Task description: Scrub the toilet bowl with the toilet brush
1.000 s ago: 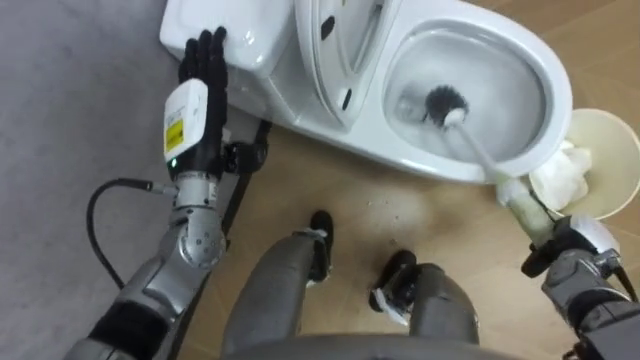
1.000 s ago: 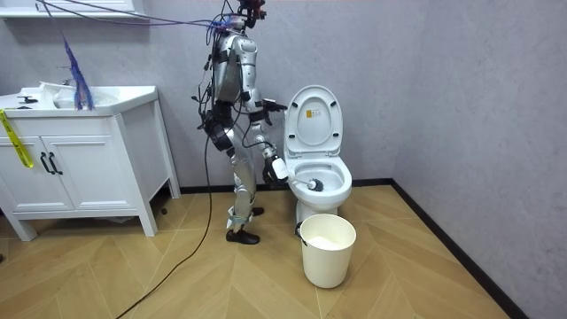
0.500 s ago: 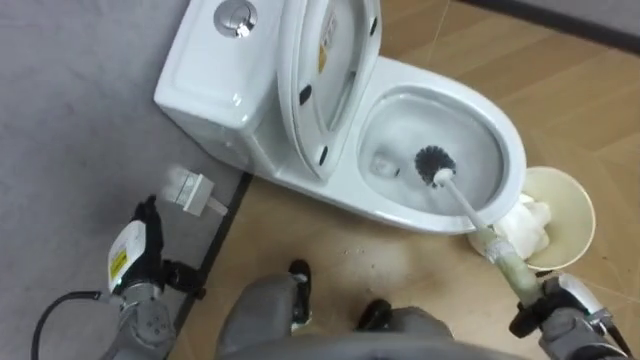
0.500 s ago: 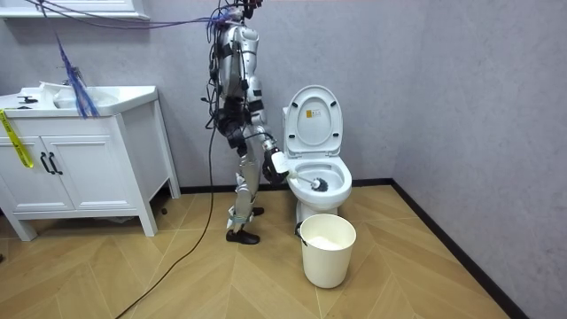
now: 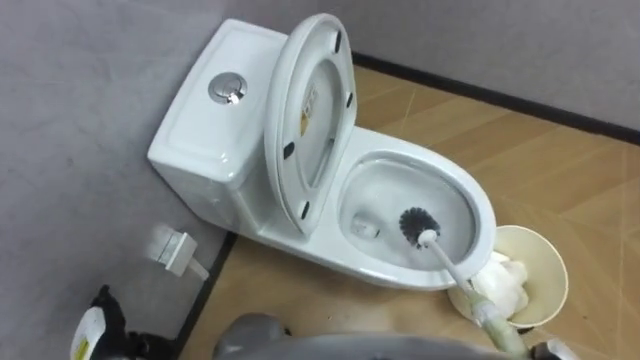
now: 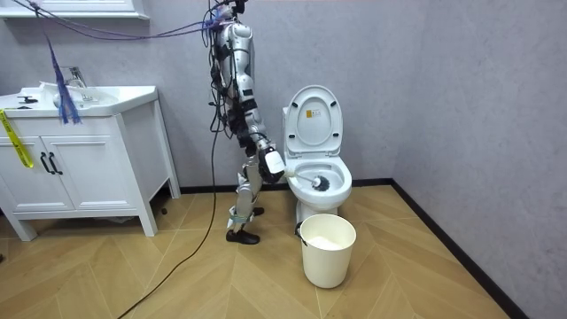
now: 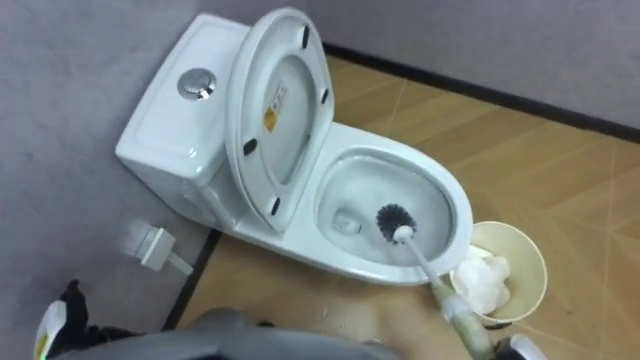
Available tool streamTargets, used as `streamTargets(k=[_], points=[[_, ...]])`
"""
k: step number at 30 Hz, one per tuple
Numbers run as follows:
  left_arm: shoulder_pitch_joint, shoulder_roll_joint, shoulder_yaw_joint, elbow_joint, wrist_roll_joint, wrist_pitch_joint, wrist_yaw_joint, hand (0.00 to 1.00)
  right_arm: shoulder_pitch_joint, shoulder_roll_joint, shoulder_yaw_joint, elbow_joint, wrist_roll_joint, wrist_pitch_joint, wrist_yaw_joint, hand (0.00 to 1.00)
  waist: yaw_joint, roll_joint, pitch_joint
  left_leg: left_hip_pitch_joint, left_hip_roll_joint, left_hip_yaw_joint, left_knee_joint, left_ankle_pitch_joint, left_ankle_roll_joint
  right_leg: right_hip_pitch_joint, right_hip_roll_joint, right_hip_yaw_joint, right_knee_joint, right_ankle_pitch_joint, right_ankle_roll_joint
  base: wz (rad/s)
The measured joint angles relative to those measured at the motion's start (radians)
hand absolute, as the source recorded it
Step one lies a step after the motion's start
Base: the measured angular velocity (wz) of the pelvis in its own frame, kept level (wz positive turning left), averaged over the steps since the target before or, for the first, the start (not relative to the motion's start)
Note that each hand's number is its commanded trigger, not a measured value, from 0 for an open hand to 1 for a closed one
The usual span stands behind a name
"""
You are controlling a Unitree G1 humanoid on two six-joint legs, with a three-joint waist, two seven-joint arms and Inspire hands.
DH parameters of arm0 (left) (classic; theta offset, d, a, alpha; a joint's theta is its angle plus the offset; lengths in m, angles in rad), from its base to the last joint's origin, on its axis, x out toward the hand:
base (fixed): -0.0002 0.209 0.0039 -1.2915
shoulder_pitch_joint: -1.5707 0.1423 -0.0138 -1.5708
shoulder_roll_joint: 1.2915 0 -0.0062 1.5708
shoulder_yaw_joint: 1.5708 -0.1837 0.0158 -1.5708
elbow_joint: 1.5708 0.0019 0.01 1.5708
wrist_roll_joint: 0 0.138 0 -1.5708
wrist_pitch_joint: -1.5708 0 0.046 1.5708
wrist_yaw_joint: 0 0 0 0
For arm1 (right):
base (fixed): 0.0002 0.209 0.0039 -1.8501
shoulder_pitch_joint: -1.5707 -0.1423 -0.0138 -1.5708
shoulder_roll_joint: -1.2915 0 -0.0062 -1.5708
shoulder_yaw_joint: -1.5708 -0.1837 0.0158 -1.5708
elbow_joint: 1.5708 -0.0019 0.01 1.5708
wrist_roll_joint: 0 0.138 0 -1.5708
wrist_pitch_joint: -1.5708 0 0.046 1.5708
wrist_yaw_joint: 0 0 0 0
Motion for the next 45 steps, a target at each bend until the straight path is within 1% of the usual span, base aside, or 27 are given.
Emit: streamTargets(k=[2,5,7,8,9,11,12,13,14,15,16,18,21,22,23,24,25,27,30,34,36,38,40,42,45], points=[[0.002,0.000,0.001,0.004,-0.002,0.017,-0.008,0.00,0.011,0.004,-0.026,-0.032,0.006,0.001,-0.013,1.00,-0.010,-0.007,-0.0016,0.014,0.000,0.000,0.001,-0.002,-0.003,0.016,0.005,0.012,-0.015,0.001,0.002,-0.10],[-0.003,-0.005,0.021,0.022,-0.001,0.019,-0.011,0.00,0.022,0.012,-0.052,-0.061,0.010,-0.003,-0.063,1.00,-0.010,-0.008,0.0005,0.027,0.004,0.003,-0.003,-0.007,-0.010,0.021,0.014,0.039,-0.024,0.003,-0.001,-0.18],[-0.014,-0.007,0.036,0.038,-0.004,0.019,-0.009,0.00,0.023,0.024,-0.074,-0.065,0.000,-0.004,-0.096,1.00,-0.018,-0.007,-0.0008,0.036,0.005,0.006,-0.007,-0.007,-0.010,0.026,0.016,0.053,-0.027,0.003,-0.001,-0.19],[-0.028,-0.007,0.036,0.051,-0.017,0.019,-0.009,0.00,0.022,0.033,-0.088,-0.066,-0.002,-0.007,-0.116,1.00,-0.022,-0.001,0.0015,0.044,0.005,0.006,-0.012,-0.007,-0.010,0.027,0.018,0.067,-0.031,0.004,-0.002,-0.15],[-0.038,-0.007,0.036,0.062,-0.031,0.019,-0.008,0.00,0.022,0.044,-0.106,-0.066,-0.001,-0.015,-0.140,1.00,-0.039,0.002,0.0018,0.048,0.005,0.008,-0.014,-0.008,-0.011,0.031,0.018,0.072,-0.034,0.004,-0.002,-0.19],[-0.050,-0.009,0.036,0.076,-0.036,0.020,-0.006,0.00,0.023,0.060,-0.130,-0.068,0.000,-0.022,-0.179,1.00,-0.045,0.007,0.0009,0.064,0.006,0.026,-0.027,-0.009,-0.012,0.037,0.022,0.094,-0.042,0.009,-0.002,-0.22],[-0.053,-0.013,0.037,0.079,-0.036,0.019,-0.004,0.00,0.024,0.067,-0.142,-0.068,0.000,-0.026,-0.199,1.00,-0.051,0.014,0.0008,0.076,0.007,0.036,-0.039,-0.009,-0.012,0.040,0.028,0.108,-0.049,0.012,-0.001,-0.24],[-0.055,-0.016,0.040,0.082,-0.035,0.018,-0.004,0.00,0.025,0.069,-0.144,-0.068,-0.001,-0.028,-0.206,1.00,-0.059,0.017,0.0021,0.078,0.007,0.039,-0.041,-0.009,-0.013,0.040,0.030,0.113,-0.050,0.012,-0.001,-0.25],[-0.058,-0.025,0.048,0.089,-0.035,0.018,-0.004,0.00,0.026,0.069,-0.152,-0.072,-0.001,-0.037,-0.218,1.00,-0.069,0.019,-0.0005,0.086,0.007,0.053,-0.049,-0.009,-0.013,0.039,0.029,0.124,-0.049,0.013,-0.001,-0.20],[-0.073,-0.035,0.062,0.093,-0.034,0.018,-0.005,0.00,0.036,0.070,-0.164,-0.077,-0.001,-0.043,-0.230,1.00,-0.076,0.024,-0.0004,0.092,0.007,0.059,-0.056,-0.009,-0.013,0.040,0.029,0.133,-0.049,0.014,0.001,-0.21],[-0.078,-0.038,0.067,0.094,-0.034,0.018,-0.006,0.00,0.040,0.070,-0.169,-0.078,-0.001,-0.044,-0.236,1.00,-0.079,0.026,-0.0007,0.096,0.006,0.061,-0.061,-0.009,-0.013,0.039,0.029,0.139,-0.049,0.014,0.001,-0.22],[-0.091,-0.041,0.076,0.099,-0.033,0.017,-0.016,0.00,0.046,0.072,-0.183,-0.079,0.000,-0.044,-0.257,1.00,-0.091,0.032,-0.0016,0.114,0.006,0.074,-0.081,-0.009,-0.013,0.038,0.031,0.158,-0.049,0.014,0.001,-0.22],[-0.106,-0.041,0.076,0.099,-0.033,0.016,-0.032,0.00,0.054,0.075,-0.197,-0.079,0.005,-0.047,-0.275,1.00,-0.095,0.035,-0.0020,0.136,0.006,0.086,-0.093,-0.009,-0.013,0.039,0.031,0.193,-0.047,0.014,0.002,-0.32],[-0.110,-0.041,0.076,0.099,-0.033,0.016,-0.035,0.00,0.054,0.077,-0.207,-0.079,0.006,-0.049,-0.276,0.54,-0.098,0.035,-0.0018,0.140,0.005,0.086,-0.096,-0.009,-0.013,0.040,0.032,0.198,-0.048,0.015,0.002,-0.24],[-0.113,-0.041,0.075,0.103,-0.033,0.013,-0.041,0.00,0.054,0.080,-0.221,-0.080,0.008,-0.056,-0.282,0.00,-0.102,0.037,-0.0015,0.149,0.005,0.087,-0.109,-0.009,-0.013,0.041,0.034,0.204,-0.047,0.016,0.003,-0.13],[-0.123,-0.042,0.075,0.106,-0.032,0.012,-0.046,0.00,0.053,0.084,-0.232,-0.080,0.011,-0.063,-0.294,0.00,-0.113,0.038,-0.0016,0.155,0.004,0.087,-0.117,-0.009,-0.013,0.044,0.034,0.204,-0.048,0.017,0.004,-0.09],[-0.125,-0.042,0.075,0.107,-0.031,0.012,-0.051,0.00,0.053,0.086,-0.242,-0.080,0.011,-0.066,-0.301,0.00,-0.117,0.038,-0.0012,0.158,0.003,0.088,-0.120,-0.009,-0.013,0.045,0.034,0.206,-0.049,0.018,0.004,-0.09],[-0.132,-0.042,0.075,0.114,-0.010,0.008,-0.061,0.00,0.055,0.092,-0.261,-0.080,0.014,-0.075,-0.316,0.00,-0.124,0.038,-0.0010,0.169,0.002,0.091,-0.129,-0.009,-0.013,0.049,0.034,0.215,-0.054,0.019,0.007,-0.11],[-0.145,-0.042,0.079,0.114,0.027,-0.001,-0.079,0.00,0.058,0.094,-0.260,-0.079,0.021,-0.082,-0.315,0.00,-0.125,0.040,-0.0007,0.173,0.003,0.097,-0.137,-0.009,-0.013,0.049,0.037,0.227,-0.065,0.028,0.008,-0.11],[-0.152,-0.042,0.078,0.115,0.035,-0.001,-0.109,0.00,0.068,0.098,-0.253,-0.075,0.003,-0.082,-0.295,0.00,-0.130,0.041,-0.0005,0.176,0.003,0.101,-0.139,-0.009,-0.013,0.050,0.037,0.230,-0.066,0.031,0.008,-0.03],[-0.159,-0.042,0.078,0.118,0.048,-0.001,-0.134,0.00,0.074,0.099,-0.247,-0.067,-0.030,-0.078,-0.261,0.00,-0.126,0.042,-0.0002,0.176,0.003,0.101,-0.139,-0.009,-0.013,0.049,0.037,0.231,-0.065,0.032,0.008,0.00],[-0.159,-0.042,0.078,0.120,0.066,-0.001,-0.143,0.00,0.080,0.099,-0.244,-0.067,-0.083,-0.079,-0.248,0.00,-0.125,0.043,-0.0001,0.176,0.004,0.101,-0.139,-0.009,-0.013,0.049,0.038,0.234,-0.065,0.032,0.008,-0.02],[-0.158,-0.042,0.077,0.120,0.073,-0.001,-0.144,0.00,0.085,0.099,-0.235,-0.067,-0.121,-0.078,-0.238,0.00,-0.124,0.043,-0.0002,0.176,0.005,0.102,-0.140,-0.009,-0.013,0.047,0.039,0.236,-0.065,0.032,0.007,0.00],[-0.158,-0.042,0.075,0.124,0.073,-0.001,-0.144,0.00,0.085,0.101,-0.221,-0.066,-0.159,-0.068,-0.227,0.00,-0.122,0.044,-0.0004,0.178,0.006,0.104,-0.140,-0.009,-0.013,0.045,0.040,0.239,-0.069,0.032,0.007,-0.04],[-0.157,-0.041,0.075,0.139,0.073,0.000,-0.143,0.00,0.077,0.101,-0.207,-0.065,-0.165,-0.066,-0.221,0.00,-0.120,0.045,-0.0005,0.178,0.006,0.108,-0.141,-0.009,-0.013,0.046,0.043,0.251,-0.081,0.039,0.008,-0.07]])
